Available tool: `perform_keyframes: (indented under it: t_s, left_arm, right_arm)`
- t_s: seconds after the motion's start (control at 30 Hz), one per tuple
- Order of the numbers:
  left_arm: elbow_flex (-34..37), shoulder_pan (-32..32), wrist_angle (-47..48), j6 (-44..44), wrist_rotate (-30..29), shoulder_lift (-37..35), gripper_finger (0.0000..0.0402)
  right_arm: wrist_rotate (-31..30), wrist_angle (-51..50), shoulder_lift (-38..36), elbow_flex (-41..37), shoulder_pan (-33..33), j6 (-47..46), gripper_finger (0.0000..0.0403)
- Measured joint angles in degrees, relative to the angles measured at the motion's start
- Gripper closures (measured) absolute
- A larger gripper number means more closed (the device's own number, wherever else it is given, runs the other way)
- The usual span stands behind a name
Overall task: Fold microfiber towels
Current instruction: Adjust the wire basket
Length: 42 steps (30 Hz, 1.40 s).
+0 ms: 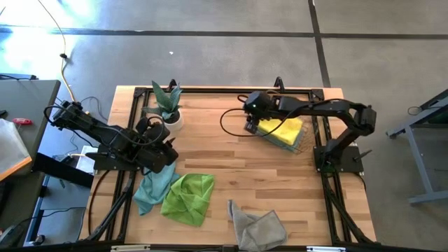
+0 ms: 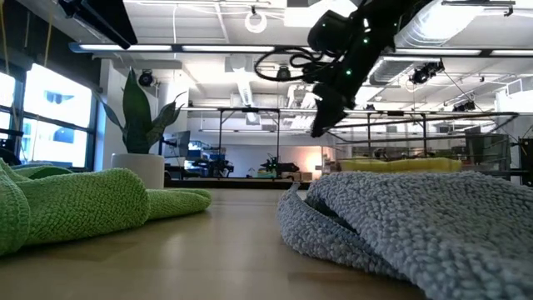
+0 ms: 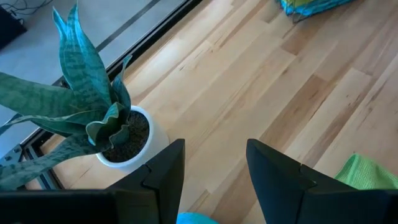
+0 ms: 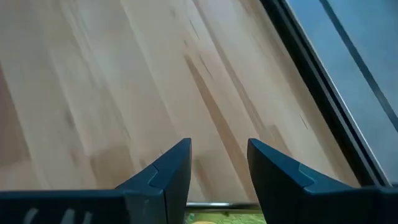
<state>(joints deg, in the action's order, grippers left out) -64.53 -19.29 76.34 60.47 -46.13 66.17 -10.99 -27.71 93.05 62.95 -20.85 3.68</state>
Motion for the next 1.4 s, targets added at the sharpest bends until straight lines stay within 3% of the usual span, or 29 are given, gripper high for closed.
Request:
perform_keyframes:
  t_s: [0.3,0.37,0.6,0.7,1.07,1.3,1.4]
  left_arm:
    - [0.0,0.0,0.1,0.0,-2.6,0.0,0.0241]
    - [0.0,0.0,0.1,0.0,-2.9,0.0,0.0241]
    - [0.0,0.0,0.1,-0.6,-2.9,0.0,0.0241]
    - [0.0,0.0,0.1,-0.6,-2.9,0.0,0.0241]
    - [0.0,0.0,0.0,-0.6,-4.2,0.0,0.0241]
    - [0.0,0.0,0.0,-0.6,-5.7,0.0,0.0241]
    - [0.0,0.0,0.0,-0.5,-5.7,0.0,0.0241]
  right_arm:
    - [-4.8,-5.9,-8.5,-0.7,-3.8,3.2,0.0251]
    - [-1.5,-5.3,-10.9,-0.7,-3.2,0.5,0.0251]
    - [18.5,-4.7,-13.5,-2.3,4.7,-12.8,0.0251]
    - [22.2,-6.4,-13.5,-4.0,9.6,-17.0,0.0251]
    - [9.6,-32.4,-13.5,-4.5,18.5,-36.4,0.0251]
    - [-4.4,-40.6,-13.5,-4.5,16.6,-38.2,0.0251]
    - [-7.7,-40.4,-13.5,-4.5,14.0,-36.1,0.0251]
